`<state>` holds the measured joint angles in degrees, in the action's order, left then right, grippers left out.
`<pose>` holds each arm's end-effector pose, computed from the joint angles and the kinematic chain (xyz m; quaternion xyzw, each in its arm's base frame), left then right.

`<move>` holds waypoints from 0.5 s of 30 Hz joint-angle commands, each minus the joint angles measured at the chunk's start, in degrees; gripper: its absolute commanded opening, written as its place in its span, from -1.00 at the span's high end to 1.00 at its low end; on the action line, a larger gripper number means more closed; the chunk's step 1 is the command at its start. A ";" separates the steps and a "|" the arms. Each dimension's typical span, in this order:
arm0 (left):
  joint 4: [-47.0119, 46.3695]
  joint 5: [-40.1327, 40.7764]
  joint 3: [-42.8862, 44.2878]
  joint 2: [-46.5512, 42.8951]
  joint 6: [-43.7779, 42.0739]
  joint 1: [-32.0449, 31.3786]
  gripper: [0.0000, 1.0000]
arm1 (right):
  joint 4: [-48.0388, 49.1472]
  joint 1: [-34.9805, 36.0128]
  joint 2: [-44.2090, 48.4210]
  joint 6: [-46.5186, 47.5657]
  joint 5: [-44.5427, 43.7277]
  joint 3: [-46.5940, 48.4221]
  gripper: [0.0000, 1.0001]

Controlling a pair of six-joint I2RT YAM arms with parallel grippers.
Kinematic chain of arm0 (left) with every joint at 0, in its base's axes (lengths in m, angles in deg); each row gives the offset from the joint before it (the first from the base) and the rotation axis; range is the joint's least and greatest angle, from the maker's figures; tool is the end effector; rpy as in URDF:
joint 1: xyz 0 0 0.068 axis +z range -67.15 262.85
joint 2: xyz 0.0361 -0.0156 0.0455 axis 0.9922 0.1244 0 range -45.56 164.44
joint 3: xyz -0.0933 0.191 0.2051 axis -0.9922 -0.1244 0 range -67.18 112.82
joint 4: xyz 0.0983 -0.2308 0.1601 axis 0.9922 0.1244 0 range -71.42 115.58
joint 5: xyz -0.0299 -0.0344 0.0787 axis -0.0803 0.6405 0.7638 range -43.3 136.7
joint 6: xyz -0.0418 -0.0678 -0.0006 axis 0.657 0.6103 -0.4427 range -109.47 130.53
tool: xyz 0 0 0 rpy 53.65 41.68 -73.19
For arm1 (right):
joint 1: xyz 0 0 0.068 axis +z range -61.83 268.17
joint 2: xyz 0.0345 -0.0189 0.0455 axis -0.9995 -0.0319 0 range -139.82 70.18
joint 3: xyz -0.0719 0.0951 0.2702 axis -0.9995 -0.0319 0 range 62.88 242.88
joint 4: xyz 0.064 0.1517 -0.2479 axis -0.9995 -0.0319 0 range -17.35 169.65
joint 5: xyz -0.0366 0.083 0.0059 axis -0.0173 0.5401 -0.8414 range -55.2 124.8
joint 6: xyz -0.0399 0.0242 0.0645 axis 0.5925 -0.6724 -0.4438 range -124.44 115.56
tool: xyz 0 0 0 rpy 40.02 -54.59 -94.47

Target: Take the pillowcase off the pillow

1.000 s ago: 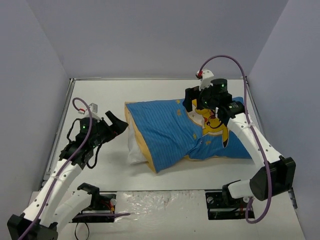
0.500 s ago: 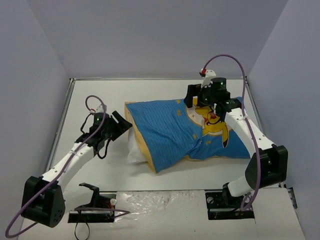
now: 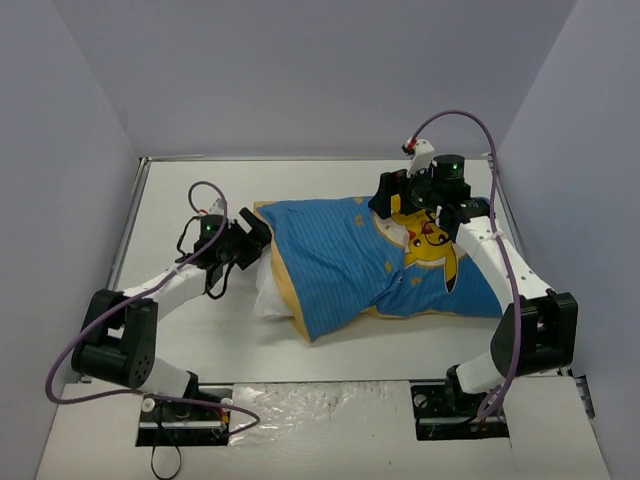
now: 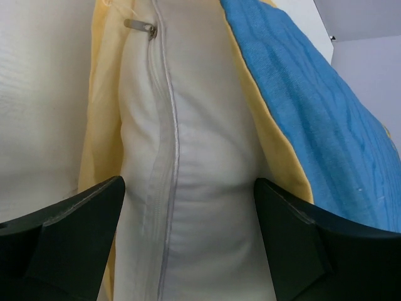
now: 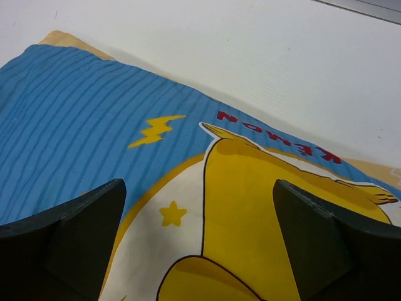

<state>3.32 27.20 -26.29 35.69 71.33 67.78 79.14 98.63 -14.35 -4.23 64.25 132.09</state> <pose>0.3383 -0.1149 0.2008 -0.2394 0.8016 -0.4378 0.3293 0.3973 0.1075 0.3459 -0.2243 0.7539 0.2541 0.5628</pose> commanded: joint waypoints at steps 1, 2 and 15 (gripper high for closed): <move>-6.26 -3.87 3.32 2.59 2.40 0.13 -0.65 | 1.57 -0.44 0.33 1.29 1.40 -0.65 -1.00; -7.22 -3.96 3.59 3.73 2.57 0.13 -0.65 | 1.57 -0.53 0.16 1.46 2.01 -0.66 -1.00; -30.42 -14.76 4.12 12.17 10.74 0.30 0.77 | 1.57 -1.05 1.47 7.26 7.55 -5.22 -0.86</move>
<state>-15.96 17.27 -23.56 48.13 79.06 67.94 80.34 98.17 -14.42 1.38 69.80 127.74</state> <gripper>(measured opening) 0.145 0.941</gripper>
